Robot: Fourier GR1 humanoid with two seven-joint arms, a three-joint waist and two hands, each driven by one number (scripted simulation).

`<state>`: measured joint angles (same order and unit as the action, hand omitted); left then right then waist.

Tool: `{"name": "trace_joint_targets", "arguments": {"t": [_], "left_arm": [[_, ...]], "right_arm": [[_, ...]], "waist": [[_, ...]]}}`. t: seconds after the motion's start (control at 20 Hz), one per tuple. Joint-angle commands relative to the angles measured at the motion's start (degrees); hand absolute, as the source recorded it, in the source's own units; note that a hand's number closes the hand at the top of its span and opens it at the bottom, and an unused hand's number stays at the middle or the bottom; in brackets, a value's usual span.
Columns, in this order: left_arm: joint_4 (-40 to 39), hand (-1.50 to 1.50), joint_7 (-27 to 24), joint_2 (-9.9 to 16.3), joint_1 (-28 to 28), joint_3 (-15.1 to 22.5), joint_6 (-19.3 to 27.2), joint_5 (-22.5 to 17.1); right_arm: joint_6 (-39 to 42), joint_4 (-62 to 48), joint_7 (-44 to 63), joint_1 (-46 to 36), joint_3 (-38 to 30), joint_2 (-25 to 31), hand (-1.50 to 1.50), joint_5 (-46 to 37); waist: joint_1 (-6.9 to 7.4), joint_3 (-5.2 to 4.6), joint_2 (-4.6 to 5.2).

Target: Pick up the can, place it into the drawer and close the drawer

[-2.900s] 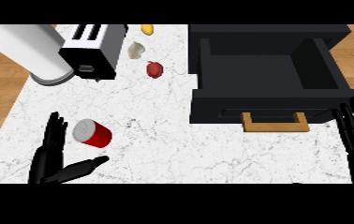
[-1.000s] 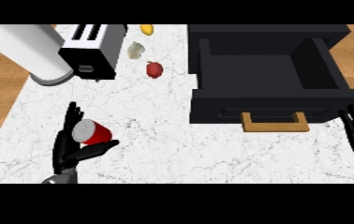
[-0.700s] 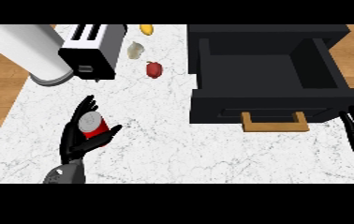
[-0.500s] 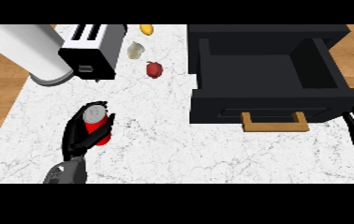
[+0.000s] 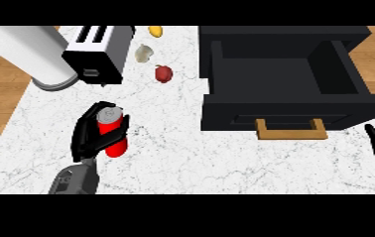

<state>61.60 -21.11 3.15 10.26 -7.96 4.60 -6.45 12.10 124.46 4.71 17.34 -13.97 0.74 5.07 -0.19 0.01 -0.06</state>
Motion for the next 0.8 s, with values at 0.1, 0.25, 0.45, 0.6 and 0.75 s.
{"name": "trace_joint_targets", "arguments": {"t": [0.1, 0.25, 0.45, 0.6, 0.75], "left_arm": [[0.6, 1.50, -0.5, 3.4, -0.3, -1.2, -4.9, -2.4], [-7.3, 1.50, -5.0, 3.5, 4.9, -2.8, -4.6, -2.0], [10.2, 1.50, 6.3, 2.2, 0.1, 2.3, -2.6, -1.3], [11.4, 1.50, 10.7, 1.1, 3.9, 5.0, -1.5, 0.1], [12.6, 1.50, 12.0, 1.2, 7.3, 5.6, 0.5, 2.0]], "right_arm": [[1.7, 4.1, 2.6, 0.2, -2.1, 1.2, -1.50, 3.4], [3.0, -1.4, -0.5, -0.2, -4.2, 1.3, -1.50, 4.5], [3.9, 0.7, -4.1, 4.4, -3.1, -0.7, -1.50, 2.7], [-0.4, 1.1, -0.6, 1.2, -0.2, -0.7, -1.50, 0.4], [0.8, -0.4, 0.3, -0.9, -2.8, -0.2, -1.50, 2.6]], "waist": [[-0.08, -0.02, 0.02], [-0.28, -0.02, 0.11], [0.00, 0.03, -0.09], [0.03, 0.01, -0.03], [-0.05, 0.00, 0.00]]}}
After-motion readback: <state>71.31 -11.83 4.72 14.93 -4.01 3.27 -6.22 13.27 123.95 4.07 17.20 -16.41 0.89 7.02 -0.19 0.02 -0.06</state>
